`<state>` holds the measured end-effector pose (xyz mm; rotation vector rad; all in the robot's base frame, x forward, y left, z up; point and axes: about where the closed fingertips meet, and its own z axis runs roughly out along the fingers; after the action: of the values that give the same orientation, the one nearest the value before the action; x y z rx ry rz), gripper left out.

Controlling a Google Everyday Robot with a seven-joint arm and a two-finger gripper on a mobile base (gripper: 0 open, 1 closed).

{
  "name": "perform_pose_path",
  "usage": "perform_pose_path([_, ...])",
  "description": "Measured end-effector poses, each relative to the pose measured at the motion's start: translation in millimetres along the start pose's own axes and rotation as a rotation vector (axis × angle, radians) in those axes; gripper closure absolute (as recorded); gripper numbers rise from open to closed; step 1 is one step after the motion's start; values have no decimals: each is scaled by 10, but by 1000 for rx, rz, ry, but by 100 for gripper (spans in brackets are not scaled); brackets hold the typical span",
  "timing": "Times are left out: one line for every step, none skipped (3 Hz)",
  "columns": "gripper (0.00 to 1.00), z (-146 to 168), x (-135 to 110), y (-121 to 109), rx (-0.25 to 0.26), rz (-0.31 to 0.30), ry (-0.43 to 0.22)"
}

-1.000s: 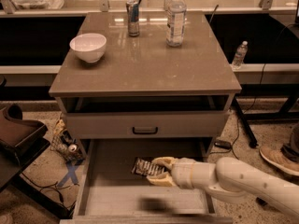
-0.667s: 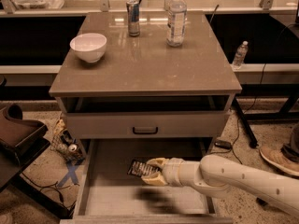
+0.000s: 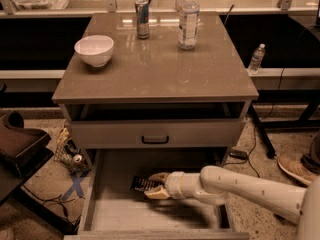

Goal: Place rxbar chocolate into middle drawer

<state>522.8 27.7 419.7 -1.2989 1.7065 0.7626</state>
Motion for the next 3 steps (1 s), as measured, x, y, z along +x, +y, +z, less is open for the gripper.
perform_pose_path([87, 90, 59, -11, -15, 13, -18])
perform_pose_path([64, 109, 53, -1, -19, 13, -20])
perform_pose_path([41, 126, 45, 11, -23, 13, -21])
